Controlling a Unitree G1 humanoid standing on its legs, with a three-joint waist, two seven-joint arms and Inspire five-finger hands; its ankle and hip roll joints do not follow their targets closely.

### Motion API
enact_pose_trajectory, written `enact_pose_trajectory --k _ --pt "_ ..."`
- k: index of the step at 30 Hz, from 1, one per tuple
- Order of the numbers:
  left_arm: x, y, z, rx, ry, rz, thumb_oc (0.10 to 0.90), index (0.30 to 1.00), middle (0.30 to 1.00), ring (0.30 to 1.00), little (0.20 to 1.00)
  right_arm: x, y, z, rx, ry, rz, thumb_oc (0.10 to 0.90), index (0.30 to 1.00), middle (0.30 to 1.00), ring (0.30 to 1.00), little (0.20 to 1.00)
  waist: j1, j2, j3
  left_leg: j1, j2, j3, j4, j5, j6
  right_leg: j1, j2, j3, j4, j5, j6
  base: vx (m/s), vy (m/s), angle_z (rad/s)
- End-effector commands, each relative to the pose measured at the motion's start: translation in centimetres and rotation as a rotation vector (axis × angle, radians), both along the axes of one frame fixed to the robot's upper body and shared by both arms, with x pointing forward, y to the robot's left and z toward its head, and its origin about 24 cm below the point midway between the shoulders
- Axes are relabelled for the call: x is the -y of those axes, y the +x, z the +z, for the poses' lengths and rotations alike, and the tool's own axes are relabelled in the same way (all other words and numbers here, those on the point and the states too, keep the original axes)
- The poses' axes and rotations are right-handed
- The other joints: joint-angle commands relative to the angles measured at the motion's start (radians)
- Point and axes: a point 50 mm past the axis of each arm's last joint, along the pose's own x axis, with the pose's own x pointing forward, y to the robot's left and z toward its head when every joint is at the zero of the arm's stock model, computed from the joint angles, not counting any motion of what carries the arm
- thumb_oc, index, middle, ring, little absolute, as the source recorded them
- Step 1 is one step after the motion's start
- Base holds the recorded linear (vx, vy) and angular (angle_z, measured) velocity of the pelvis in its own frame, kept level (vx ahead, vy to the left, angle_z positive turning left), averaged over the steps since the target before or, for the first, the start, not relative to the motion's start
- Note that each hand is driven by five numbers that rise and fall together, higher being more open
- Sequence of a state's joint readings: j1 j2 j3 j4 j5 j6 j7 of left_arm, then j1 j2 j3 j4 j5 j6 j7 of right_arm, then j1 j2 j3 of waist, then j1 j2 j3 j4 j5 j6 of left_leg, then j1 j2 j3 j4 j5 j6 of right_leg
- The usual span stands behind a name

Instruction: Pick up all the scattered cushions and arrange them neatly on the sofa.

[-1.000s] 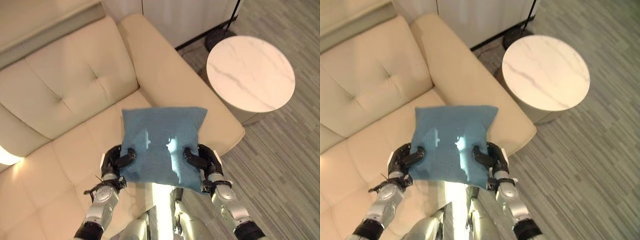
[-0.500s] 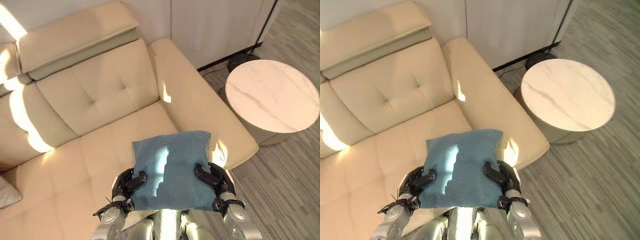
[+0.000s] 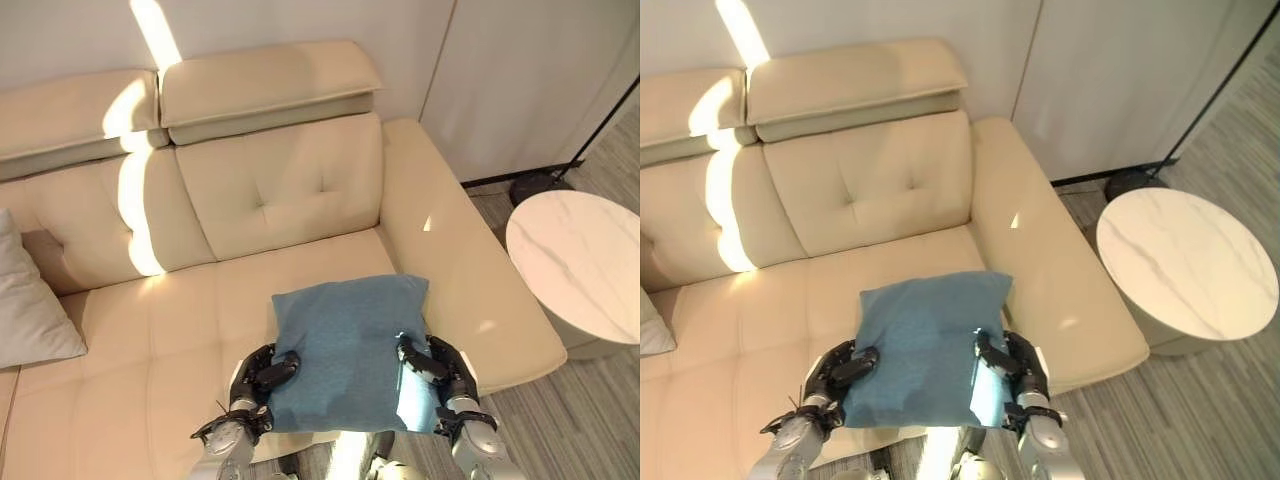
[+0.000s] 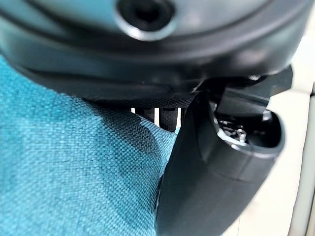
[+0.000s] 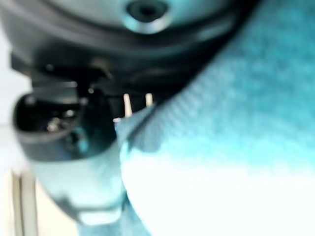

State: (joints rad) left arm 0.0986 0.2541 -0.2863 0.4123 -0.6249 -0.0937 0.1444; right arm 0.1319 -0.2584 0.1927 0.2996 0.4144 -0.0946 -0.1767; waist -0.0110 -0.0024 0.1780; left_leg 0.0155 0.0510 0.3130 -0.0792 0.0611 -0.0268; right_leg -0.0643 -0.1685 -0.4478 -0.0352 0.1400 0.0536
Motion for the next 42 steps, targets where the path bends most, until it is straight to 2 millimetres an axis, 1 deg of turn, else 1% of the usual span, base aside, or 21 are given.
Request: enact_pose_trajectory --k 1,2,4,7,11,15,16,17,18,19,20,21,25,27,30,31,34,36,38,41,42 --pt "1.8 3.7 5.4 0.318 -0.043 -0.076 0.400 0.300 0.300 0.300 0.300 -2.2 4.4 6.7 0.382 0.091 0.051 0.400 0.300 0.300 0.300 0.300 -0.011 -0.032 -0.058 -0.043 -0.013 -0.088 0.039 -0.070 0.009 0.008 0.014 0.172 0.134 -0.162 0.080 -0.08 0.054 0.25" --pt "1.8 3.7 5.4 0.318 -0.043 -0.076 0.400 0.300 0.300 0.300 0.300 -2.2 4.4 6.7 0.382 0.091 0.051 0.400 0.300 0.300 0.300 0.300 -0.010 -0.032 -0.058 -0.043 -0.013 -0.087 0.039 -0.071 0.009 0.006 0.014 0.174 0.135 -0.163 0.080 0.00 0.057 0.37" --pt "1.6 4.2 5.9 0.346 -0.032 -0.070 0.400 0.300 0.300 0.300 0.300 -2.2 4.8 7.2 0.403 0.073 0.058 0.400 0.300 0.300 0.300 0.300 -0.020 -0.033 -0.061 -0.042 -0.024 -0.101 0.042 -0.078 0.018 -0.044 0.056 0.291 0.134 -0.153 0.094 0.03 0.049 0.32" --pt "1.7 4.6 6.3 0.377 0.005 -0.107 0.400 0.300 0.300 0.300 0.300 -2.1 4.9 7.5 0.421 0.050 0.073 0.400 0.300 0.300 0.300 0.300 -0.030 -0.044 -0.066 -0.045 -0.046 -0.140 0.053 -0.082 0.024 -0.048 0.076 0.361 0.097 -0.143 0.090 0.11 -0.001 0.20" --pt "1.4 4.8 6.9 0.402 0.020 -0.107 0.400 0.300 0.300 0.300 0.300 -1.7 5.1 7.7 0.428 0.004 0.080 0.400 0.300 0.300 0.300 0.300 -0.018 -0.049 -0.080 -0.042 -0.053 -0.147 0.037 -0.077 0.017 -0.027 0.074 0.343 0.059 -0.120 0.094 0.08 -0.052 0.34" --pt "1.6 7.0 11.1 0.592 0.029 -0.090 0.400 0.300 0.300 0.300 0.300 -1.2 6.8 10.8 0.556 -0.074 0.074 0.400 0.300 0.300 0.300 0.300 -0.008 -0.032 -0.064 -0.109 -0.040 -0.156 -0.001 -0.042 -0.008 -0.060 0.056 0.274 -0.004 -0.093 0.095 -0.03 -0.118 0.27" --pt "1.6 7.0 11.1 0.593 0.029 -0.090 0.400 0.300 0.300 0.300 0.300 -1.2 6.9 10.8 0.557 -0.074 0.074 0.400 0.300 0.300 0.300 0.300 -0.009 -0.032 -0.065 -0.112 -0.040 -0.158 0.000 -0.042 -0.008 -0.062 0.056 0.272 -0.004 -0.093 0.095 -0.10 -0.061 0.25" --pt "2.0 8.0 13.5 0.699 0.027 -0.080 0.400 0.300 0.300 0.300 0.300 -1.4 7.7 12.8 0.647 -0.099 0.071 0.400 0.300 0.300 0.300 0.300 -0.009 -0.020 -0.057 -0.151 -0.037 -0.164 -0.008 -0.028 -0.015 -0.095 0.053 0.258 -0.021 -0.080 0.096 -0.06 -0.030 0.25" --pt "2.0 8.0 13.6 0.701 0.027 -0.080 0.400 0.300 0.300 0.300 0.300 -1.4 7.8 12.9 0.648 -0.099 0.071 0.400 0.300 0.300 0.300 0.300 -0.010 -0.019 -0.059 -0.155 -0.037 -0.165 -0.008 -0.027 -0.015 -0.098 0.053 0.257 -0.022 -0.079 0.096 -0.13 -0.057 0.20" --pt "2.7 9.0 16.5 0.827 0.027 -0.078 0.400 0.300 0.300 0.300 0.300 -2.2 8.8 15.5 0.758 -0.126 0.081 0.400 0.300 0.300 0.300 0.300 -0.007 -0.012 -0.053 -0.200 -0.032 -0.167 -0.008 -0.011 -0.025 -0.132 0.053 0.248 -0.039 -0.065 0.098 -0.06 -0.029 0.14" --pt "2.7 9.0 16.6 0.829 0.027 -0.077 0.400 0.300 0.300 0.300 0.300 -2.2 8.8 15.6 0.760 -0.127 0.081 0.400 0.300 0.300 0.300 0.300 -0.007 -0.011 -0.055 -0.205 -0.032 -0.168 -0.008 -0.010 -0.025 -0.137 0.053 0.248 -0.039 -0.064 0.098 -0.11 -0.050 0.08" --pt "3.1 9.8 19.7 0.964 0.021 -0.059 0.400 0.300 0.300 0.300 0.300 -2.8 9.6 18.2 0.867 -0.157 0.085 0.400 0.300 0.300 0.300 0.300 -0.007 -0.007 -0.066 -0.257 -0.028 -0.172 -0.008 0.003 -0.034 -0.182 0.057 0.250 -0.046 -0.055 0.096 -0.05 -0.026 0.06" --pt "4.2 10.6 26.3 1.237 0.031 -0.032 0.400 0.300 0.300 0.300 0.300 -4.1 10.5 23.9 1.102 -0.232 0.092 0.400 0.300 0.300 0.300 0.300 -0.006 -0.001 -0.088 -0.330 -0.023 -0.182 -0.008 0.013 -0.049 -0.259 0.062 0.253 -0.049 -0.045 0.096 -0.02 -0.016 0.02" --pt "4.2 10.6 26.4 1.240 0.032 -0.031 0.400 0.300 0.300 0.300 0.300 -4.1 10.6 24.0 1.105 -0.233 0.092 0.400 0.300 0.300 0.300 0.300 -0.007 -0.002 -0.089 -0.338 -0.024 -0.182 -0.008 0.019 -0.049 -0.265 0.061 0.253 -0.050 -0.040 0.095 -0.01 -0.005 0.03" --pt "5.1 9.8 33.8 1.565 0.103 0.041 0.400 0.300 0.300 0.300 0.300 -5.2 9.8 31.5 1.436 -0.383 0.008 0.400 0.300 0.300 0.300 0.300 -0.006 -0.003 -0.116 -0.417 -0.029 -0.193 -0.008 0.036 -0.063 -0.352 0.067 0.264 -0.052 -0.027 0.096 0.03 -0.023 0.05" --pt "5.4 8.9 37.8 1.756 0.254 0.201 0.400 0.300 0.300 0.300 0.300 -5.8 8.7 36.1 1.670 -0.598 -0.146 0.400 0.300 0.300 0.300 0.300 -0.006 -0.010 -0.136 -0.475 -0.028 -0.192 -0.008 0.040 -0.077 -0.415 0.069 0.268 -0.052 -0.028 0.106 0.07 -0.038 0.05" --pt "5.6 9.0 38.9 1.792 0.291 0.284 0.400 0.300 0.300 0.300 0.300 -6.1 8.8 37.6 1.725 -0.712 -0.224 0.400 0.300 0.300 0.300 0.300 -0.005 -0.015 -0.136 -0.507 -0.032 -0.194 -0.008 0.051 -0.077 -0.449 0.066 0.272 -0.052 -0.018 0.108 0.01 -0.021 0.03" --pt "6.1 10.1 39.5 1.771 0.331 0.327 0.400 0.300 0.300 0.300 0.300 -6.2 10.0 39.1 1.724 -0.839 -0.288 0.400 0.300 0.300 0.300 0.300 -0.001 -0.017 -0.133 -0.530 -0.029 -0.194 -0.008 0.051 -0.080 -0.471 0.063 0.274 -0.052 -0.020 0.114 0.01 -0.025 -0.01" --pt "7.4 13.3 40.3 1.655 0.389 0.299 0.400 0.300 0.300 0.300 0.300 -4.9 13.8 39.6 1.541 -0.971 -0.337 0.400 0.300 0.300 0.300 0.300 -0.003 -0.027 -0.117 -0.571 -0.025 -0.193 -0.008 0.069 -0.088 -0.515 0.062 0.273 -0.052 -0.007 0.122 -0.01 -0.063 -0.02" --pt "7.0 15.9 41.5 1.543 0.458 0.267 0.400 0.300 0.300 0.300 0.300 -3.7 16.5 39.5 1.346 -0.944 -0.345 0.400 0.300 0.300 0.300 0.300 -0.005 -0.025 -0.094 -0.613 -0.027 -0.203 -0.008 0.079 -0.086 -0.563 0.063 0.280 -0.052 0.011 0.127 -0.03 -0.016 -0.05" --pt "7.0 15.9 41.7 1.547 0.456 0.267 0.400 0.300 0.300 0.300 0.300 -3.8 16.5 39.7 1.350 -0.943 -0.346 0.400 0.300 0.300 0.300 0.300 -0.006 -0.025 -0.093 -0.616 -0.027 -0.203 -0.008 0.080 -0.086 -0.565 0.062 0.280 -0.052 0.011 0.127 -0.02 0.002 0.25"
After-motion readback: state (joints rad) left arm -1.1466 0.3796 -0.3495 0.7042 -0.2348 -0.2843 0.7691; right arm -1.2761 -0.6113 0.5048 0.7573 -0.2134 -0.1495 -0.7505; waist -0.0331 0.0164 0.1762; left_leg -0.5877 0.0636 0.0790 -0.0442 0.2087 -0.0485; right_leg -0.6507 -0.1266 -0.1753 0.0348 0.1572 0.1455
